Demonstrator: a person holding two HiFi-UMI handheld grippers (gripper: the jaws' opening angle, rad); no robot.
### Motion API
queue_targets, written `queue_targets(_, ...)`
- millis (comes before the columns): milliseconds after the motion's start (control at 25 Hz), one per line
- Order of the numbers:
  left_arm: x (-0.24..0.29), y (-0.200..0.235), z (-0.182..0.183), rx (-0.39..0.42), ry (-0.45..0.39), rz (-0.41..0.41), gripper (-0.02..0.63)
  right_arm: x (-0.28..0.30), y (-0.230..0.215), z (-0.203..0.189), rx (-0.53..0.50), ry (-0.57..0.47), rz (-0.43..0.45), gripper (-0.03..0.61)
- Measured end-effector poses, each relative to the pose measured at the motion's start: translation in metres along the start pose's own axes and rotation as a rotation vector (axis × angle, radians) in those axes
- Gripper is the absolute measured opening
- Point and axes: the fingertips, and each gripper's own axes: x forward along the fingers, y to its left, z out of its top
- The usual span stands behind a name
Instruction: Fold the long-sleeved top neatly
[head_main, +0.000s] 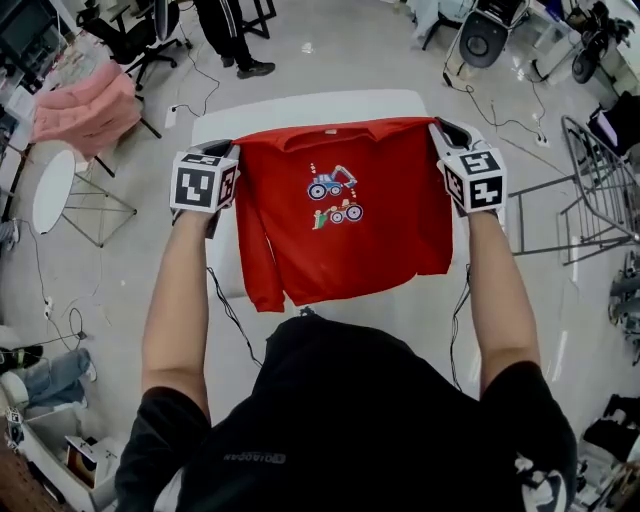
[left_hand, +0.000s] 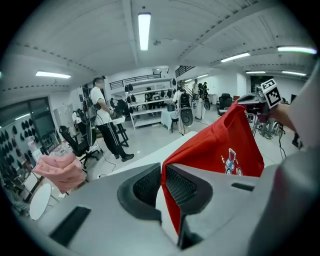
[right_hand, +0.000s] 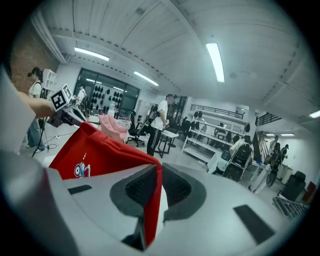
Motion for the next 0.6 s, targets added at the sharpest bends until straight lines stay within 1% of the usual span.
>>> queue_targets(200, 0.062, 0.029, 0.0, 0.002, 0.046, -0.044, 0.031, 0.06, -0.006, -0.021, 0.022, 0.117, 0.001, 0.038)
queue_targets(320, 0.101, 0.039, -0.004, -0.008, 0.088, -0.09, 0.031, 0.092, -0.007, -0.047, 0.055, 0.196, 0.028, 0.038)
queue_targets(440, 0.134, 0.048, -0.017, -0.02, 0.155, -0.141, 0.031, 0.125, -0.002, -0.073, 0.098, 0.277, 0.071, 0.038)
queue_targets(520, 0.153, 0.053, -0.029, -0.027, 0.193, -0.151, 0.031, 0.146, 0.001, -0.088, 0.093, 0.322, 0.099, 0.038)
queue_targets(600, 0.167, 0.056, -0.036, -0.035, 0.213, -0.144, 0.031, 0.165, 0.0, -0.098, 0.066, 0.349, 0.123, 0.038)
